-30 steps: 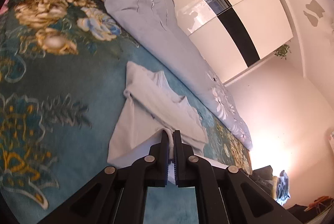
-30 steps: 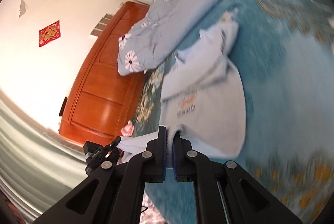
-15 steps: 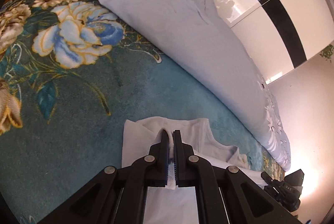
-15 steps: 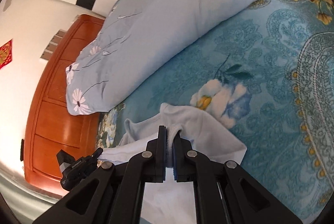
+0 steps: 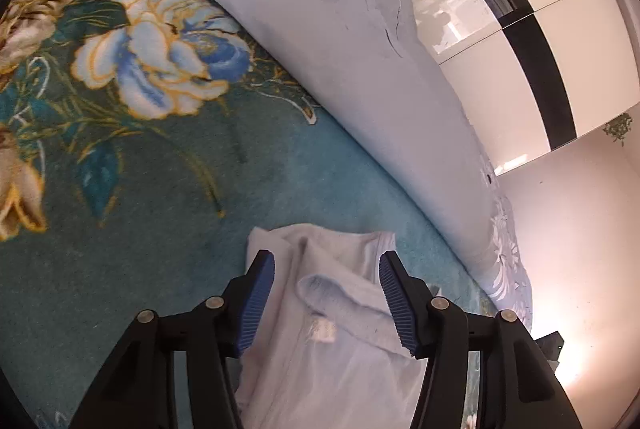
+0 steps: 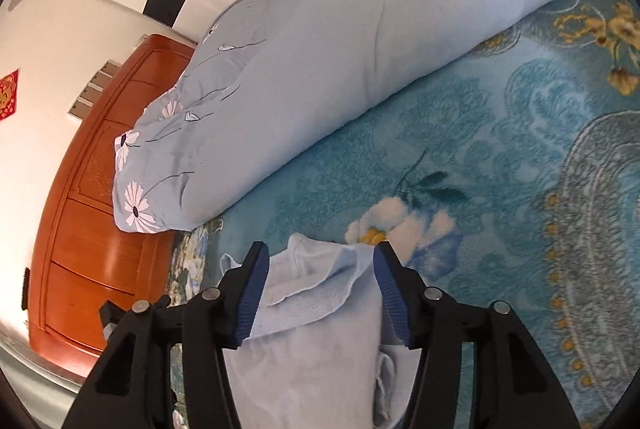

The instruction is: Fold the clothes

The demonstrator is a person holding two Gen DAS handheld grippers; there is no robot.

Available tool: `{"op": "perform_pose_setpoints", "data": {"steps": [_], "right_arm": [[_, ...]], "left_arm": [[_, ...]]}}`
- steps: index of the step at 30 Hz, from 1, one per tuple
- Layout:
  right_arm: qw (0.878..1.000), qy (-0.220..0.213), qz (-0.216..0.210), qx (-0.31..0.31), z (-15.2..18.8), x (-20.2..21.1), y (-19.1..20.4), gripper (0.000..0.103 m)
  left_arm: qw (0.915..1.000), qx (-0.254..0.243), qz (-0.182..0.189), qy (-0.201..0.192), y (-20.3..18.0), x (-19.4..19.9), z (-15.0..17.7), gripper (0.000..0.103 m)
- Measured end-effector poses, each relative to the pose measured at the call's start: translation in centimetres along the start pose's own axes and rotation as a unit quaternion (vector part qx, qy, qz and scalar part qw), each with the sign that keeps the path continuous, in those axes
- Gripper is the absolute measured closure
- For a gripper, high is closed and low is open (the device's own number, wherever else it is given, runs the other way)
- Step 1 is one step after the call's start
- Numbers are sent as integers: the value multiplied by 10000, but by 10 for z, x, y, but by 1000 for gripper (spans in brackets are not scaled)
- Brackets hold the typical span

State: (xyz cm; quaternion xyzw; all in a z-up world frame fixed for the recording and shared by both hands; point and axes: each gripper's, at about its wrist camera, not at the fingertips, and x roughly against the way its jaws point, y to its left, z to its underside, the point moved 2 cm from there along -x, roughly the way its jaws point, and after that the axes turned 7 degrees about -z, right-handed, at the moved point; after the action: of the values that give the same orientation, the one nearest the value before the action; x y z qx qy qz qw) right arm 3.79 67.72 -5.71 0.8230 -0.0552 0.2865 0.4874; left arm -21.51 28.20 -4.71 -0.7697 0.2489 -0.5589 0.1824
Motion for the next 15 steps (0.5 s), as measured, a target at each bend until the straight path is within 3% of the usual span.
{"op": "perform_pose_setpoints", "data": {"steps": [2,7,10,15], "right_arm": [[9997,206,106,120,12,10,-3,47],[9943,928,42,532,83,41,-20,47],[9923,1199,-194,257,119,56,-36,47],[9909,1230,-532,-126,140,57,-46,47]], "left_arm": [[9995,-209,-100,236,7,6,15,44],[9928,-887,-472,645,23,21,69,44],[9907,-1084,-580,584,29,25,93,45],[9885,-1216,-599,671,25,15,112,46]]}}
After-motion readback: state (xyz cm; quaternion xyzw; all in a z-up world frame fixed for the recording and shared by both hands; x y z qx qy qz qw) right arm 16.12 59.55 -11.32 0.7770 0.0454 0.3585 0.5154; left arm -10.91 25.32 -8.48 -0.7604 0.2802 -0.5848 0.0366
